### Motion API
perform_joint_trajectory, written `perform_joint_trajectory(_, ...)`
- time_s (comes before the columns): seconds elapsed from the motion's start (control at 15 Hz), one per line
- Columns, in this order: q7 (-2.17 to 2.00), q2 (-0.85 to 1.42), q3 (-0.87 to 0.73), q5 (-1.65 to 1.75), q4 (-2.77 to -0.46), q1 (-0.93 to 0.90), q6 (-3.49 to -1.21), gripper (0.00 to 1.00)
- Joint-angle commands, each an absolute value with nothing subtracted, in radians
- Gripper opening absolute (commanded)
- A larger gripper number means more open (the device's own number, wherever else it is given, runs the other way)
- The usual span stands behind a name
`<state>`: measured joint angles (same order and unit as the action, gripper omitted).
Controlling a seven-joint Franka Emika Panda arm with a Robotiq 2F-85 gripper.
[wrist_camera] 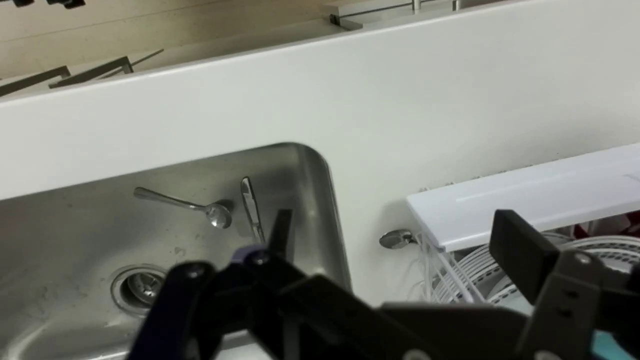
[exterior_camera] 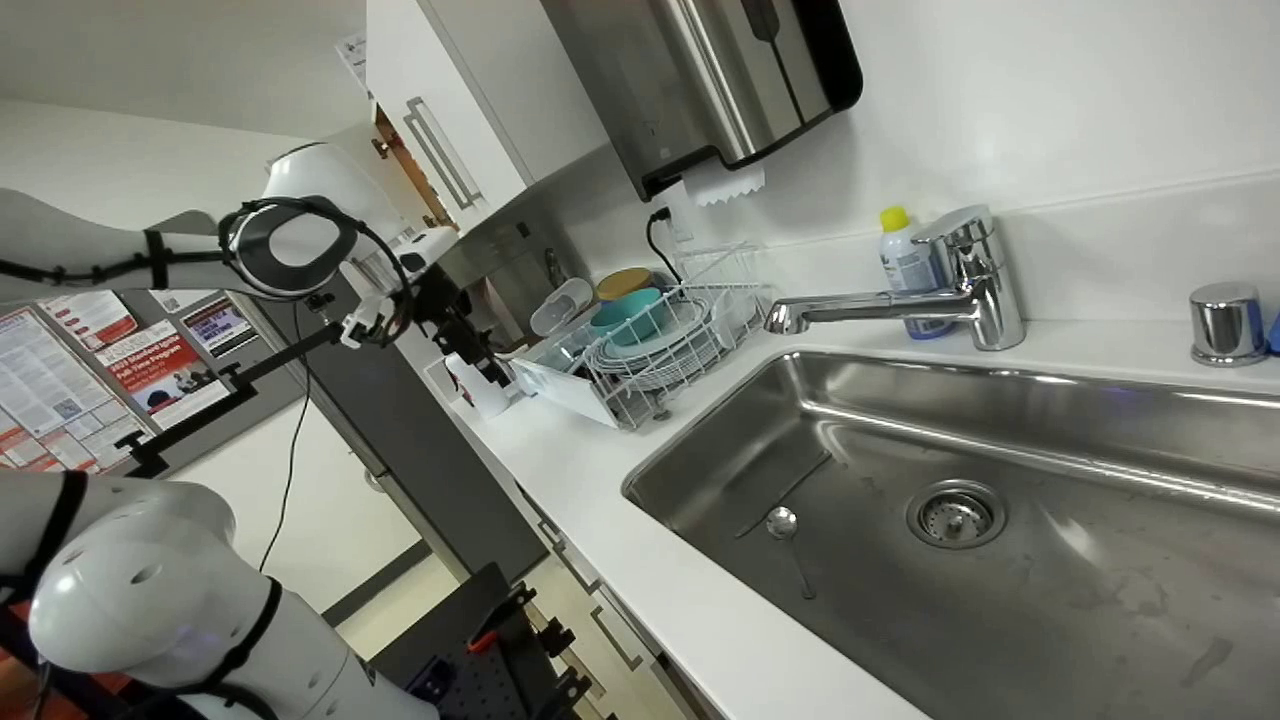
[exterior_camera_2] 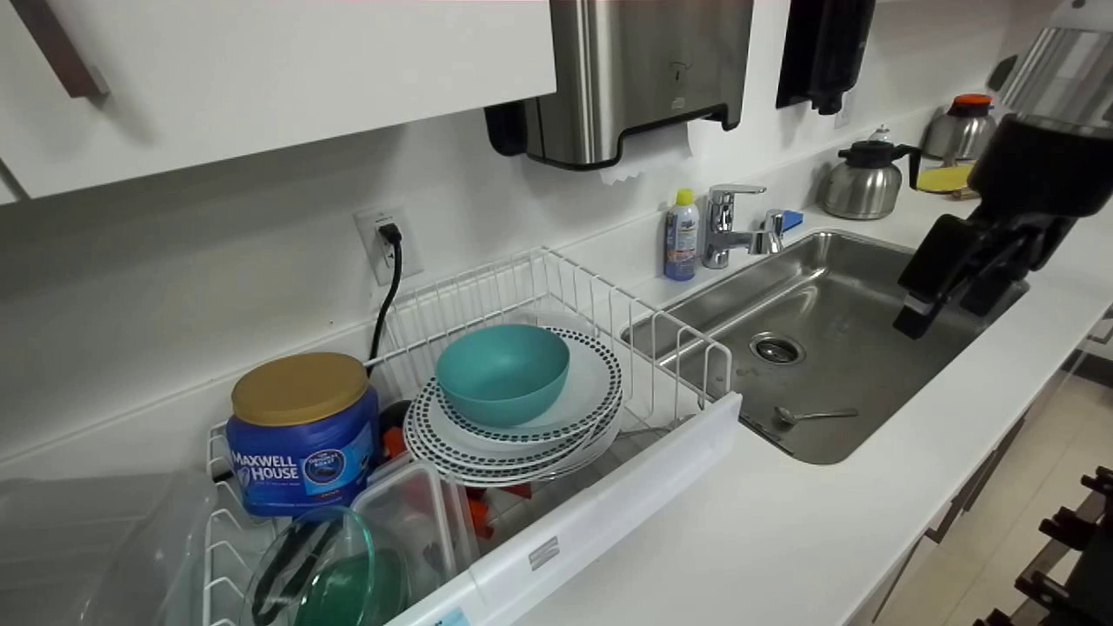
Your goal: Turn the tap nozzle to the right
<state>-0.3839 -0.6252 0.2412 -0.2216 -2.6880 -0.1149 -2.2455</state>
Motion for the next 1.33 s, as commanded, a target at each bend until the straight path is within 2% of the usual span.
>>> perform_joint_trajectory(0.0, -0.422, -0.523, 0.239, -0.126, -2.618, -0.017, -2.358, 1.00)
perform_joint_trajectory(0.33, -0.570, -0.366, 0.290, 0.098, -2.538, 0.176, -2.654, 1.00)
perform_joint_trajectory(0.47, -0.678, -0.313, 0.327, 0.221, -2.499, 0.256, -2.703, 1.00)
perform_joint_trajectory(0.53, -0.594, -0.376, 0.261, 0.153, -2.556, 0.170, -2.669, 1.00)
perform_joint_trajectory(0.93, -0.684, -0.304, 0.290, 0.249, -2.495, 0.233, -2.696, 1.00)
perform_joint_trajectory(1.27, -0.805, -0.170, 0.272, 0.398, -2.347, 0.284, -2.655, 1.00)
